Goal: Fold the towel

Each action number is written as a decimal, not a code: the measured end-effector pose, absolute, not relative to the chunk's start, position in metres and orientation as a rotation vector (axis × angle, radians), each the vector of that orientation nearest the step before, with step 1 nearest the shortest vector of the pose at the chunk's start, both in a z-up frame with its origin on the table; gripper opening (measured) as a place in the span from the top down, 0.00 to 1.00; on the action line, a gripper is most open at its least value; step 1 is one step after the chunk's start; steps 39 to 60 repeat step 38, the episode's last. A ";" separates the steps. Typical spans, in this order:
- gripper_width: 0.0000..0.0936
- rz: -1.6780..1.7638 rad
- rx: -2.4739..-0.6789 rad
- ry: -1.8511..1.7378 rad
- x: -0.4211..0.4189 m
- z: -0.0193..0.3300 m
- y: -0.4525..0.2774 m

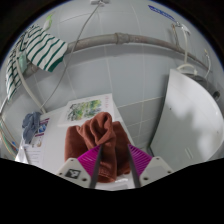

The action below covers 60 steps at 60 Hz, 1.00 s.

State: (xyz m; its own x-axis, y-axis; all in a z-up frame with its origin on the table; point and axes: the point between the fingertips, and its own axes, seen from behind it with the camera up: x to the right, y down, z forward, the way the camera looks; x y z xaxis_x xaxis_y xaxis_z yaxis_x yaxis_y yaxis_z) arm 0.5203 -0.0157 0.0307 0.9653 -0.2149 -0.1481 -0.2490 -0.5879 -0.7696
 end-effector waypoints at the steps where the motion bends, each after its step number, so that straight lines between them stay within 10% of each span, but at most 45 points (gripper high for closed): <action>1: 0.35 0.029 -2.218 0.313 0.522 0.035 -0.019; 5: 0.06 -0.062 -2.194 0.246 0.528 0.061 -0.033; 32: 0.12 0.078 -2.088 0.185 0.356 0.169 -0.246; 60: 0.12 0.131 -2.101 0.190 0.321 0.176 -0.295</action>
